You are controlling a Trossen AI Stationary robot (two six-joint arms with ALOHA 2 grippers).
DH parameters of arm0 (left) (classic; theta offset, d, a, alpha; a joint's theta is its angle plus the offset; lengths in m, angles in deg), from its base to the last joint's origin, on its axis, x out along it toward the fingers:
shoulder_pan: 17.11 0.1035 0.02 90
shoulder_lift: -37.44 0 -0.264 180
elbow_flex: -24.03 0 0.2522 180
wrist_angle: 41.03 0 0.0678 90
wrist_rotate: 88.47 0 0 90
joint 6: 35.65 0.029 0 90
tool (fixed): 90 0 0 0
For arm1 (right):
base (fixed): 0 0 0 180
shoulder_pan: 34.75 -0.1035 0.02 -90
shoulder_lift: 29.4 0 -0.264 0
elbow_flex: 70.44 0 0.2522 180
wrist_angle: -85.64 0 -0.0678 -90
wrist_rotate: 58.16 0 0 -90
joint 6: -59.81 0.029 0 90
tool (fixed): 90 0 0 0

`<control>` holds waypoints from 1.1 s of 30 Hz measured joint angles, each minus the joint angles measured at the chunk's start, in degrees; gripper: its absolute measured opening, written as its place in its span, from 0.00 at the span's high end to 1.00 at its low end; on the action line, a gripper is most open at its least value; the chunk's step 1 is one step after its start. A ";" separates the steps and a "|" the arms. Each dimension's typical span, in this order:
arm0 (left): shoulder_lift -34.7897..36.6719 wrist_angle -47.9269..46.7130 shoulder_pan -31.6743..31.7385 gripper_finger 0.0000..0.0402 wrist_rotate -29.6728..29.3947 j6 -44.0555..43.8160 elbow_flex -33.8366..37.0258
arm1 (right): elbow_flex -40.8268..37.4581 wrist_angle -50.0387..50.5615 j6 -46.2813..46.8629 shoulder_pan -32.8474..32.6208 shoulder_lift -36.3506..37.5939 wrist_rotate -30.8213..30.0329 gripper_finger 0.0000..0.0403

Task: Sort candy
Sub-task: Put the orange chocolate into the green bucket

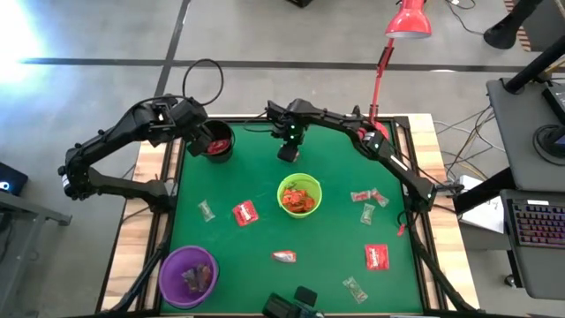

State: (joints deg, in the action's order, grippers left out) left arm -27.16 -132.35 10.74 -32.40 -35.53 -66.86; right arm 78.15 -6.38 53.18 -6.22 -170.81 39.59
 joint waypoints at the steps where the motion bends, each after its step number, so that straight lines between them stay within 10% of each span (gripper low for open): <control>1: 0.00 0.00 0.00 0.76 0.00 0.00 0.00 | 0.00 0.00 0.00 0.00 0.00 0.02 0.69; 11: 0.00 -0.02 0.00 0.76 0.02 0.00 0.00 | -0.07 -0.16 1.50 0.46 -0.09 0.25 0.96; 33: 0.00 -0.07 0.00 0.76 0.04 -0.14 0.00 | 0.13 5.37 7.58 -2.55 17.17 0.16 0.98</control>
State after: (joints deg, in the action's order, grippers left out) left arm -27.16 -132.42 10.74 -32.36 -35.67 -66.86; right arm 78.28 -1.00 60.76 -8.77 -153.64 39.75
